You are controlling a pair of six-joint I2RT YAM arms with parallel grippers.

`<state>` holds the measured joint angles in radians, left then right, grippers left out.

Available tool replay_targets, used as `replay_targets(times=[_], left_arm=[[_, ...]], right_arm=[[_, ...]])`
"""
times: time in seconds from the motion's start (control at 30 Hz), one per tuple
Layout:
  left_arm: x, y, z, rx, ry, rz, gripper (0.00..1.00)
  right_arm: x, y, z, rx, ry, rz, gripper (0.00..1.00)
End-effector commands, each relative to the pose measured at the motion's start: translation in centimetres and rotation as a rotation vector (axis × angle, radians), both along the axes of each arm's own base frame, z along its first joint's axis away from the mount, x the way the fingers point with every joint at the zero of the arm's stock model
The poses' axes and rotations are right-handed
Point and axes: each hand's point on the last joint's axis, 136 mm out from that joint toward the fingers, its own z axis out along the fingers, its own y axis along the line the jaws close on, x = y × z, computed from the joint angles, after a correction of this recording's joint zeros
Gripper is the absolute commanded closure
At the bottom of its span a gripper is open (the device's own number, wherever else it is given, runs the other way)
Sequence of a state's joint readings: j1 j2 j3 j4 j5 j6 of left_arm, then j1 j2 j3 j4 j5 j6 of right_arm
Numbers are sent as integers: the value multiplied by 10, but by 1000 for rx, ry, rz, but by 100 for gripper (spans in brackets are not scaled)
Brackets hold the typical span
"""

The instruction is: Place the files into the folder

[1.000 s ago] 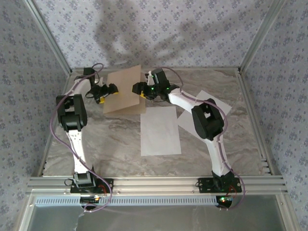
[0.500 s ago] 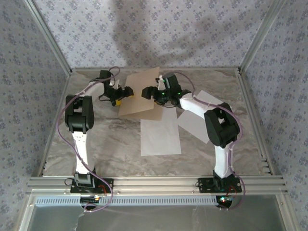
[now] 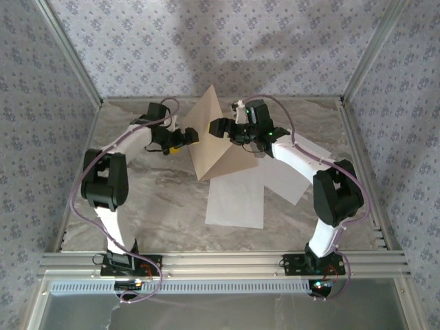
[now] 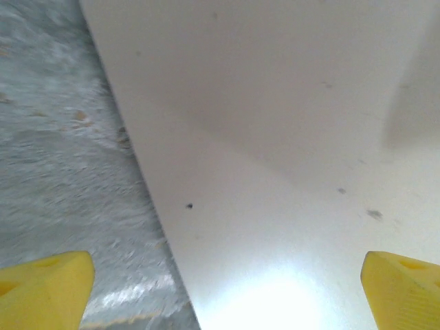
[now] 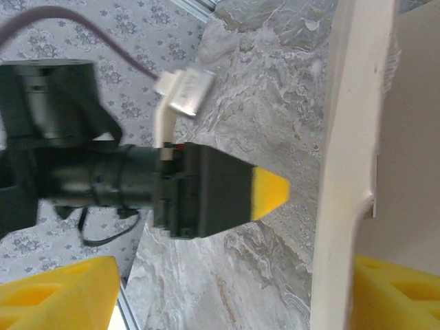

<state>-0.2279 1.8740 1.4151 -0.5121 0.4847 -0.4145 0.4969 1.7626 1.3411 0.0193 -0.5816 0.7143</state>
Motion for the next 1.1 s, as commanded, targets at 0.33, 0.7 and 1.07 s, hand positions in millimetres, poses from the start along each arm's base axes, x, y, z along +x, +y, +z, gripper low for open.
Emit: replay_targets(times=[0.33, 0.7, 1.07], left_arm=[[-66, -18, 66, 216, -505, -160, 1], [-93, -32, 80, 248, -759, -95, 0], [-117, 7, 92, 261, -765, 51, 0]], right_arm=[[-10, 18, 49, 71, -63, 57, 16], [-25, 68, 77, 173, -39, 131, 13], [-32, 126, 56, 232, 36, 188, 12]])
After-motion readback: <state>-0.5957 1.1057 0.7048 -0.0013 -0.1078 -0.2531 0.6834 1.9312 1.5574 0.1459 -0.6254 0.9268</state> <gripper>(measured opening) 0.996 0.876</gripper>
